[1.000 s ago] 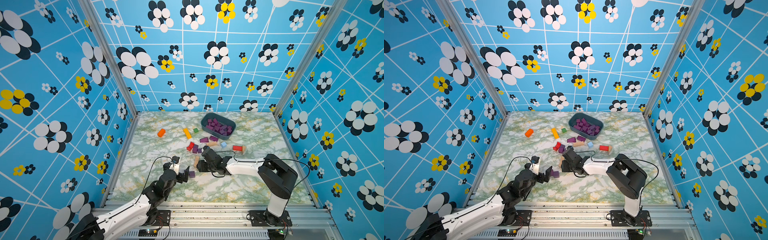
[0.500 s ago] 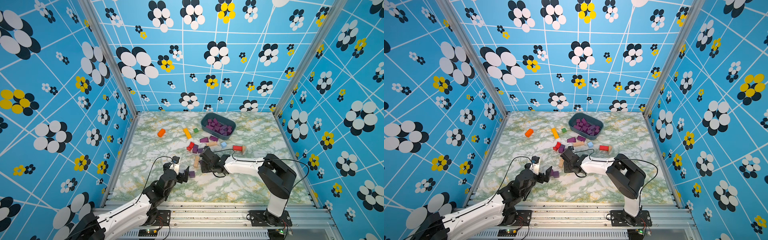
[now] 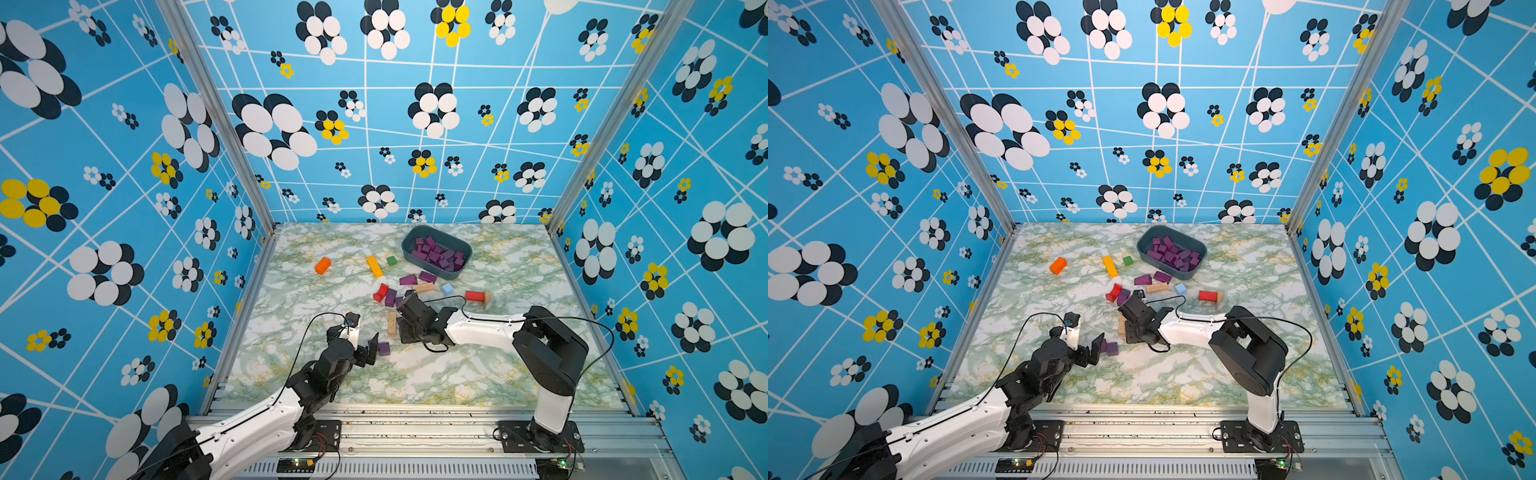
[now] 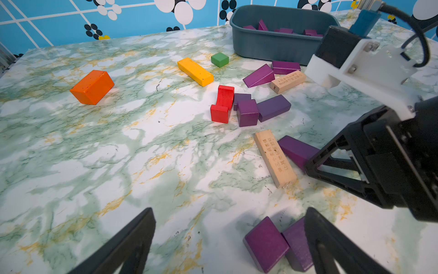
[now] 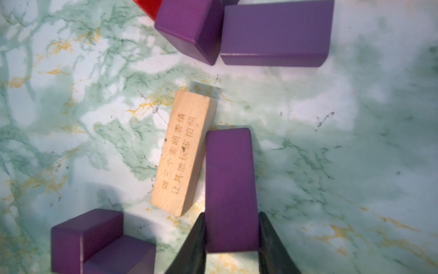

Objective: Pick purple bricks into the storage bin
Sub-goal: Pick up the building block from the center of the board, then place the building block in the storage box.

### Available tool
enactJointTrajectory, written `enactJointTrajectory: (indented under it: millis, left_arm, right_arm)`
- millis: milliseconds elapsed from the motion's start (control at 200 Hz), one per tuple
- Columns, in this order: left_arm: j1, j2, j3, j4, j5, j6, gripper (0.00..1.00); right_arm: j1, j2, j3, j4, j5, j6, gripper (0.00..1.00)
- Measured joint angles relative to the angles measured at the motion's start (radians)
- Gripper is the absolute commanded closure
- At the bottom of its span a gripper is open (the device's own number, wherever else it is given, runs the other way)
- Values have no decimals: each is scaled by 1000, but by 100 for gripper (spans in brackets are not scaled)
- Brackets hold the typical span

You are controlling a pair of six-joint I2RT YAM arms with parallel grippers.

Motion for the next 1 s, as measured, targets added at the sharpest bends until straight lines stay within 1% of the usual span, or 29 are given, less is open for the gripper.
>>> enactJointTrajectory:
  millis: [175,325,485,655,750,825,999]
  left_arm:
    - [0,5,0,0,0,0,1]
    - [0,8,0,0,-4,0,1]
    - [0,14,0,0,-7,0,1]
    - [0,14,0,0,-8,0,1]
    - [0,14,0,0,-7,0,1]
    - [0,14,0,0,-8,0,1]
    - [0,14,0,0,-8,-1,1]
  right_arm:
    - [-11,-16,-12,11,-5,-3,78]
    - [-53,-68,-21,18,-13,-14,78]
    - [-132,-125,-21,45,-52,-21,78]
    - [-249,-161,-11,53,-98,-45,78]
    - [-327,-161,33,38,-129,-61,78]
    - [-387,-150,100,22,-146,-80,77]
    - [-506,-41,304,9,-178,-118,78]
